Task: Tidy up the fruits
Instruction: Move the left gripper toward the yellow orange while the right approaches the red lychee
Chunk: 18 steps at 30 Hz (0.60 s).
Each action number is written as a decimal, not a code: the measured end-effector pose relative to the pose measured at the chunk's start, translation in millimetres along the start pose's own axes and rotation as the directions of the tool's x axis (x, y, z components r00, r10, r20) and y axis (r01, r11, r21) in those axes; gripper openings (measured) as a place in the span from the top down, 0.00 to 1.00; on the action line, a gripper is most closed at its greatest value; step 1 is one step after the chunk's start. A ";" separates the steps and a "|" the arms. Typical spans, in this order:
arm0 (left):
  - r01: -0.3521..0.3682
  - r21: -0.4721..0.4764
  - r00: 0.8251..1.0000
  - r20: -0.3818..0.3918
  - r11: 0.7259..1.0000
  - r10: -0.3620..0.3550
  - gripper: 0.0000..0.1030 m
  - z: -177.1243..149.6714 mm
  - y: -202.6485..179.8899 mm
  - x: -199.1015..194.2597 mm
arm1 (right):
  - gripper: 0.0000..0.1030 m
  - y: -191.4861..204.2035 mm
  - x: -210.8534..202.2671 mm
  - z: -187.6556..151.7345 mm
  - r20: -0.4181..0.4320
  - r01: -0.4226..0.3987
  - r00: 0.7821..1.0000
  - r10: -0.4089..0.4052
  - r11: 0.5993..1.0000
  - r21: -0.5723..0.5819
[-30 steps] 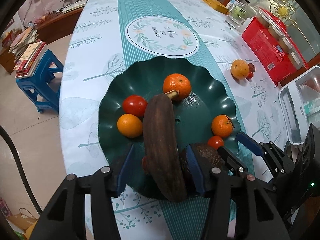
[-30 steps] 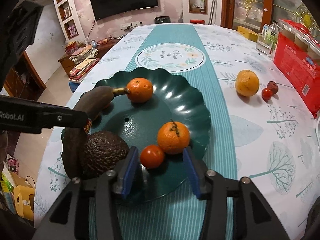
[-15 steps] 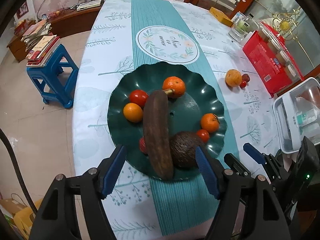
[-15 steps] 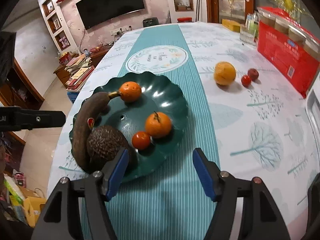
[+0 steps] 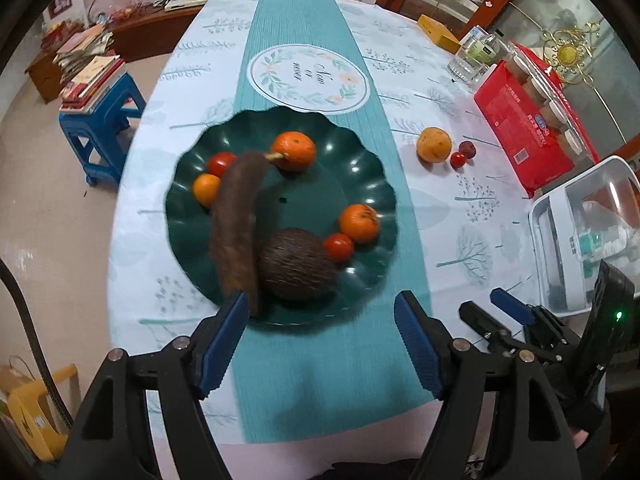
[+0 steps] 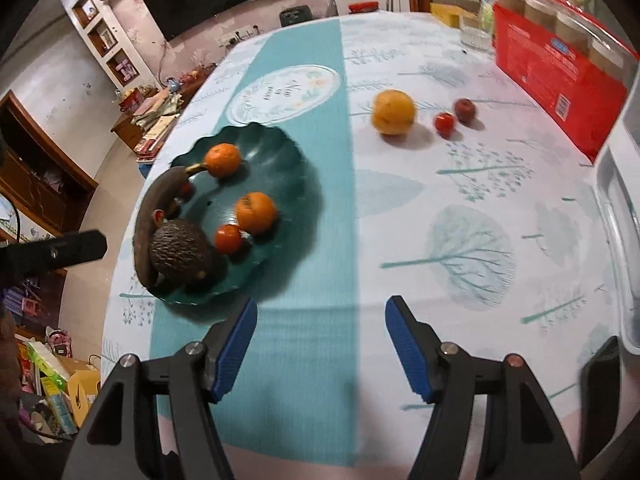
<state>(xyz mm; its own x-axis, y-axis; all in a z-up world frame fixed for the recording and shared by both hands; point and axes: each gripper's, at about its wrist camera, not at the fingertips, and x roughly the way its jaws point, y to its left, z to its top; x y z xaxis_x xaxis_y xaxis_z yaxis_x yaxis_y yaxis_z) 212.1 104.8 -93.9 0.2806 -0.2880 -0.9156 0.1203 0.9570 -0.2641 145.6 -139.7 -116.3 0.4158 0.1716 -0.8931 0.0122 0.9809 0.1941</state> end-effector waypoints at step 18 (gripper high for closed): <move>-0.092 -0.009 0.996 -0.007 0.996 0.092 0.27 29.3 -106.1 27.7 | 0.35 -119.1 -32.7 82.5 -0.099 0.060 0.993 -0.063 0.998 -0.026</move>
<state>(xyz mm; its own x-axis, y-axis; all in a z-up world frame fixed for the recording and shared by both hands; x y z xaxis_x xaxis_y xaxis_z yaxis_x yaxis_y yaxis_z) 235.1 -5.8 -82.4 0.2838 -0.1981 -0.9382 0.0854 0.9798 -0.1810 205.5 -269.7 -76.7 0.3218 0.1180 -0.9394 0.0133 0.9915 0.1291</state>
